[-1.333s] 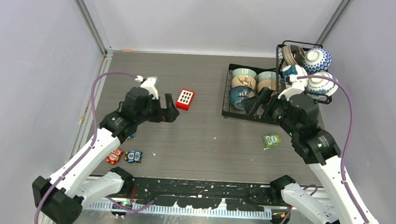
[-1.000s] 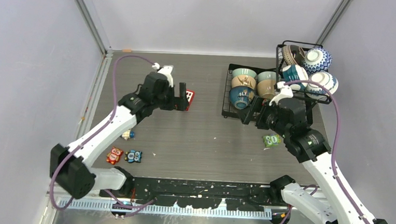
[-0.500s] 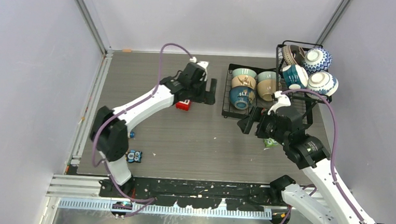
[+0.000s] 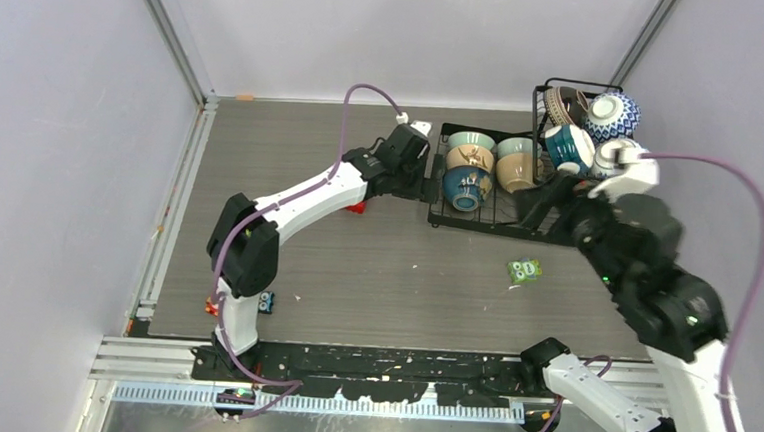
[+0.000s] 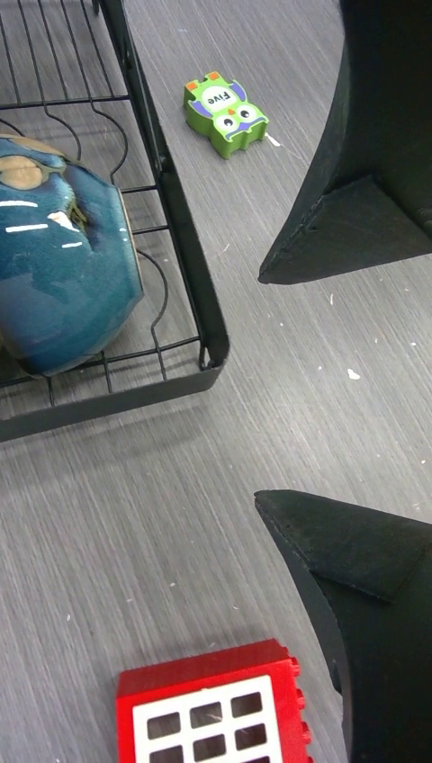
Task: Unload the bowls from the dish rack
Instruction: Adjust the dish rack at the center of the board.
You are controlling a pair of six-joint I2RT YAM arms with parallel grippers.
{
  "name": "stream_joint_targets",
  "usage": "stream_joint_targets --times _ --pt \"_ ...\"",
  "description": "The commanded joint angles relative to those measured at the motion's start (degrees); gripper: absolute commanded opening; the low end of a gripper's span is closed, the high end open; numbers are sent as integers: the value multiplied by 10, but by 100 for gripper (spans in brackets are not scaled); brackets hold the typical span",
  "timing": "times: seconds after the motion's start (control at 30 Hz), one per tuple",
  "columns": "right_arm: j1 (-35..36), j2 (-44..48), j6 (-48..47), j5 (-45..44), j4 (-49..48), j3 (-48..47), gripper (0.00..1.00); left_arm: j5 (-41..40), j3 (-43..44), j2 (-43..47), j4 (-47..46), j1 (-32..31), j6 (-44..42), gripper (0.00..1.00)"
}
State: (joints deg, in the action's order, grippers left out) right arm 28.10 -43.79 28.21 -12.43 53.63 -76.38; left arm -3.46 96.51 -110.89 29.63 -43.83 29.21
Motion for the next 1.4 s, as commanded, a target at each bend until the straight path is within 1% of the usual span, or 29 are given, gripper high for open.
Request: stream_joint_targets --times 0.0,0.13,0.27,0.37,0.43,0.53,0.7,0.83,0.97,1.07,1.13,1.3,1.37 --pt "1 -27 -13 -199 66 -115 92 -16 -21 54 -57 2 2 86" --pt "1 -29 10 -296 72 -140 90 -27 10 17 -38 4 -12 86" --pt "2 -18 33 -339 85 -149 87 -40 33 -19 -31 17 -22 87" --pt "2 -2 52 -337 102 -140 87 -33 60 -54 -20 41 -23 86" --pt "2 15 64 -324 105 -117 87 -13 79 -75 -17 55 -18 86" --pt "1 35 73 -309 101 -86 87 -2 112 -102 -7 63 -18 86" --pt "2 32 65 -304 92 -62 87 7 147 -133 2 62 -18 85" --pt "2 28 57 -294 77 -51 87 18 142 -145 -7 62 -5 84" --pt "2 28 51 -287 67 -44 87 27 125 -134 -34 60 6 84" --pt "2 28 49 -285 62 -38 87 21 135 -138 -36 52 -2 84" --pt "2 28 48 -284 60 -33 88 12 154 -150 -21 45 -12 83" --pt "2 31 41 -286 57 -29 88 -9 177 -179 7 36 -25 79" --pt "1 32 36 -290 55 -27 88 -8 183 -188 11 35 -26 76"
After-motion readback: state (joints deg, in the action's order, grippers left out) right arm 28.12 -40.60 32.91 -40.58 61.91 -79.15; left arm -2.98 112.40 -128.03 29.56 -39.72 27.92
